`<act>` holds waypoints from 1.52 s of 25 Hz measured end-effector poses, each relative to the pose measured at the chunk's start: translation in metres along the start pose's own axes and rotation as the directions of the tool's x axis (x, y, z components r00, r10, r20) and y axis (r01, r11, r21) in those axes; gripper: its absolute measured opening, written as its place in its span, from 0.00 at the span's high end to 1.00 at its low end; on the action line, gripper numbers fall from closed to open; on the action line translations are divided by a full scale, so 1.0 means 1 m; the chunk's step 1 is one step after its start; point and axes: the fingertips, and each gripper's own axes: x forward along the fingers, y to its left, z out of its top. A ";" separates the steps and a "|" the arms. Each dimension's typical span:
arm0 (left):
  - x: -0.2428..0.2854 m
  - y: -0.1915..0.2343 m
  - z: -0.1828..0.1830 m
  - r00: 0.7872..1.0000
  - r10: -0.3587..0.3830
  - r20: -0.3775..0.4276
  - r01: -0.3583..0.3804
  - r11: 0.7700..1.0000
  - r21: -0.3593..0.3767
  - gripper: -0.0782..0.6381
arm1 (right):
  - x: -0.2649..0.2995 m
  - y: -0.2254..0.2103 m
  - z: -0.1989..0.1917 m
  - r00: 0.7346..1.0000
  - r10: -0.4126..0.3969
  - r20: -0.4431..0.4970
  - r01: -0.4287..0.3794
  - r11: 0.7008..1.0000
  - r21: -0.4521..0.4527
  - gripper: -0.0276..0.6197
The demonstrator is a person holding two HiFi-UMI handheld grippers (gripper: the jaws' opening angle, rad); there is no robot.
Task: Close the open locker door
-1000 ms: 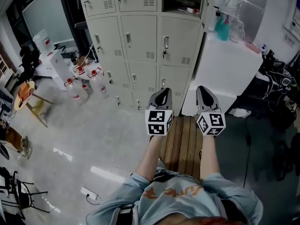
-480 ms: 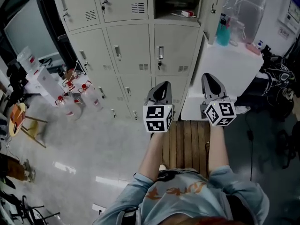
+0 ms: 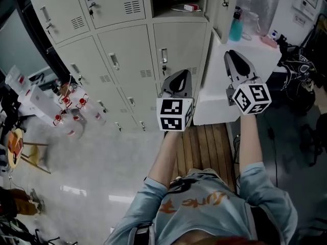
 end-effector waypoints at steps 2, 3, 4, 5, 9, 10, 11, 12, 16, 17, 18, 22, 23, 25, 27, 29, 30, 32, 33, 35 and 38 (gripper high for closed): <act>0.007 0.001 0.009 1.000 -0.009 0.022 0.009 1.000 0.007 0.87 | 0.009 -0.006 0.011 1.000 0.000 0.008 0.000 0.999 -0.046 0.86; 0.010 0.000 0.013 0.999 -0.014 0.030 0.014 1.000 0.015 0.87 | 0.013 -0.008 0.016 1.000 0.003 0.015 -0.002 0.998 -0.056 0.83; 0.012 -0.001 0.016 0.999 -0.019 0.037 0.018 1.000 0.025 0.87 | 0.015 -0.011 0.021 1.000 0.004 0.023 -0.003 0.998 -0.063 0.81; 0.014 -0.002 0.019 0.999 -0.026 0.044 0.024 0.999 0.035 0.87 | 0.017 -0.014 0.025 1.000 0.005 0.031 -0.003 0.998 -0.070 0.80; 0.023 -0.003 0.032 0.997 -0.046 0.066 0.041 0.997 0.067 0.87 | 0.027 -0.023 0.039 0.999 0.012 0.052 -0.007 0.995 -0.097 0.78; 0.025 -0.002 0.036 0.997 -0.047 0.067 0.041 0.996 0.080 0.87 | 0.031 -0.024 0.042 0.998 0.015 0.055 -0.010 0.995 -0.098 0.78; 0.025 0.000 0.040 0.997 -0.046 0.068 0.039 0.994 0.098 0.87 | 0.034 -0.026 0.043 0.998 0.017 0.057 -0.012 0.995 -0.094 0.78; 0.024 0.001 0.044 0.997 -0.044 0.069 0.035 0.992 0.118 0.87 | 0.037 -0.027 0.043 0.998 0.020 0.057 -0.015 0.996 -0.088 0.78; 0.025 0.002 0.063 0.994 -0.042 0.101 0.023 0.983 0.180 0.87 | 0.051 -0.034 0.040 0.998 0.034 0.045 -0.032 0.998 -0.062 0.78; 0.027 0.001 0.065 0.994 -0.047 0.100 0.028 0.982 0.187 0.87 | 0.053 -0.035 0.039 0.998 0.039 0.044 -0.037 0.998 -0.051 0.78; 0.029 0.000 0.066 0.994 -0.052 0.097 0.033 0.981 0.193 0.87 | 0.054 -0.036 0.038 0.998 0.042 0.043 -0.041 0.998 -0.042 0.78; 0.032 0.002 0.070 0.994 -0.060 0.093 0.040 0.977 0.207 0.87 | 0.060 -0.036 0.035 0.998 0.051 0.040 -0.050 0.998 -0.027 0.78; 0.033 0.004 0.070 0.994 -0.057 0.093 0.037 0.977 0.208 0.87 | 0.061 -0.035 0.035 0.997 0.058 0.043 -0.057 0.998 -0.021 0.78; 0.033 0.008 0.071 0.994 -0.051 0.095 0.030 0.978 0.209 0.87 | 0.064 -0.031 0.034 0.996 0.076 0.048 -0.076 0.997 -0.013 0.79; 0.033 0.012 0.071 0.994 -0.044 0.096 0.022 0.977 0.211 0.87 | 0.068 -0.025 0.034 0.994 0.096 0.052 -0.096 0.995 -0.016 0.79; 0.032 0.017 0.070 0.995 -0.036 0.095 0.015 0.977 0.213 0.87 | 0.071 -0.018 0.035 0.992 0.110 0.060 -0.109 0.994 -0.025 0.78; 0.032 0.019 0.070 0.995 -0.034 0.097 0.012 0.977 0.213 0.87 | 0.073 -0.014 0.035 0.991 0.116 0.064 -0.114 0.993 -0.033 0.78; 0.031 0.023 0.070 0.993 -0.032 0.116 0.007 0.978 0.207 0.87 | 0.078 -0.005 0.035 0.990 0.126 0.070 -0.122 0.991 -0.056 0.78; 0.031 0.026 0.072 0.991 -0.032 0.131 0.005 0.979 0.203 0.87 | 0.081 0.000 0.035 0.989 0.129 0.071 -0.124 0.990 -0.074 0.78; 0.031 0.034 0.072 0.989 -0.028 0.146 -0.002 0.980 0.199 0.87 | 0.088 0.009 0.035 0.989 0.132 0.072 -0.123 0.986 -0.111 0.78; 0.034 0.046 0.068 0.990 -0.011 0.138 -0.017 0.980 0.200 0.87 | 0.097 0.021 0.032 0.988 0.134 0.078 -0.124 0.984 -0.129 0.78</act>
